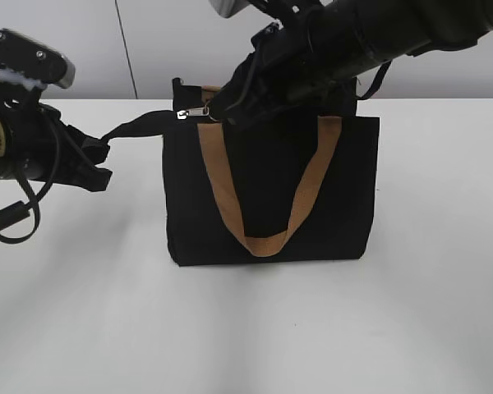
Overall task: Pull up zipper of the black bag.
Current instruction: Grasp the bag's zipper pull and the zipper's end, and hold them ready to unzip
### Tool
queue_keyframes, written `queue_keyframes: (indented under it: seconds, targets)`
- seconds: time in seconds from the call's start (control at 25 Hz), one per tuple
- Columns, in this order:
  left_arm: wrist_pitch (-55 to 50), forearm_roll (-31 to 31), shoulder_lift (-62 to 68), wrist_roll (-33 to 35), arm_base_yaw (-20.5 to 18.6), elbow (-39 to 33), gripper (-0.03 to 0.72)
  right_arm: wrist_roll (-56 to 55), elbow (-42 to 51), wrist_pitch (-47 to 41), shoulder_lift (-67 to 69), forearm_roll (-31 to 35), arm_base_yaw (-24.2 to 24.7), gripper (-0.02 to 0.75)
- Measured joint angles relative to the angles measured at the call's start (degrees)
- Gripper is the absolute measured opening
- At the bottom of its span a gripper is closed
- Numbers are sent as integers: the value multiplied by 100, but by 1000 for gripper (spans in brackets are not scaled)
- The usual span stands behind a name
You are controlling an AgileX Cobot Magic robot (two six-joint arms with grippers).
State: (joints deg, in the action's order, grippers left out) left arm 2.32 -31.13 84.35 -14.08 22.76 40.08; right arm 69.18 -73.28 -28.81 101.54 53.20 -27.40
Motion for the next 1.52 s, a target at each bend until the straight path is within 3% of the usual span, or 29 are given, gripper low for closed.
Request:
queue_keyframes:
  seconds: [0.2, 0.6, 1.0, 1.24, 1.52]
  targets:
    - [-16, 0, 0, 0, 5, 0, 3, -246, 0, 2, -84, -169, 91, -1]
    - [-32, 0, 0, 0, 5, 0, 3, -507, 0, -429, -359, -239, 725, -1]
    - [-43, 0, 0, 0, 5, 0, 3, -1624, 0, -975, -609, -1396, 1357, -1]
    - [-53, 0, 0, 0, 5, 0, 3, -2105, 0, -1354, -645, -1699, 1848, -1]
    - [-67, 0, 0, 0, 5, 0, 3, -2193, 0, -1445, -648, -1700, 1814, -1]
